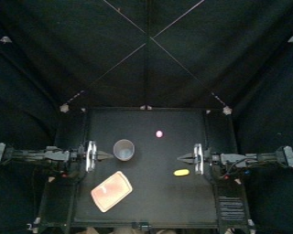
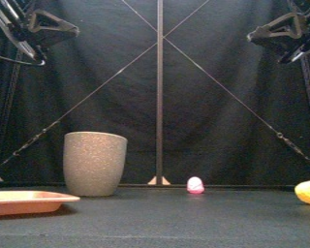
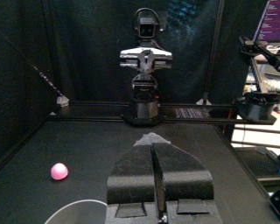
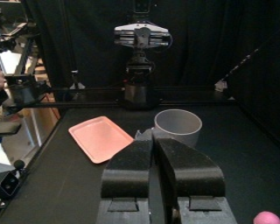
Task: Pick the pink ball then place it on the pink plate
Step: Pick the pink ball
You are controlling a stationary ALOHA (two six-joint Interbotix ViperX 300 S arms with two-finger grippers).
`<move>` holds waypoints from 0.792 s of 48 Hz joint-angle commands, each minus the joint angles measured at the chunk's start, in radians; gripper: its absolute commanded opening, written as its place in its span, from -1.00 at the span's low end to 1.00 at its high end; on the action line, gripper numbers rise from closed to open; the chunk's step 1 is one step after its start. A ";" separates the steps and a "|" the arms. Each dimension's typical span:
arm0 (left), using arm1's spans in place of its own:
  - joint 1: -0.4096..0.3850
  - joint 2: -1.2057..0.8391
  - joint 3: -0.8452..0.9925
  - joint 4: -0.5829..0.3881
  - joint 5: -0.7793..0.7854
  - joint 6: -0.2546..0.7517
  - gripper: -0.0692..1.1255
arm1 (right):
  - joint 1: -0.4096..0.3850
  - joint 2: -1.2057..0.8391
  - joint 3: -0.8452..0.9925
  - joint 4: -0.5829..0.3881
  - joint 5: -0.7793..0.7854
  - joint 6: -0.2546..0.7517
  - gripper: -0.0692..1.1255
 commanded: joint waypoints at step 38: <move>0.005 0.014 0.020 -0.020 -0.115 0.005 -0.76 | -0.468 0.681 -0.192 0.017 -0.130 0.008 0.78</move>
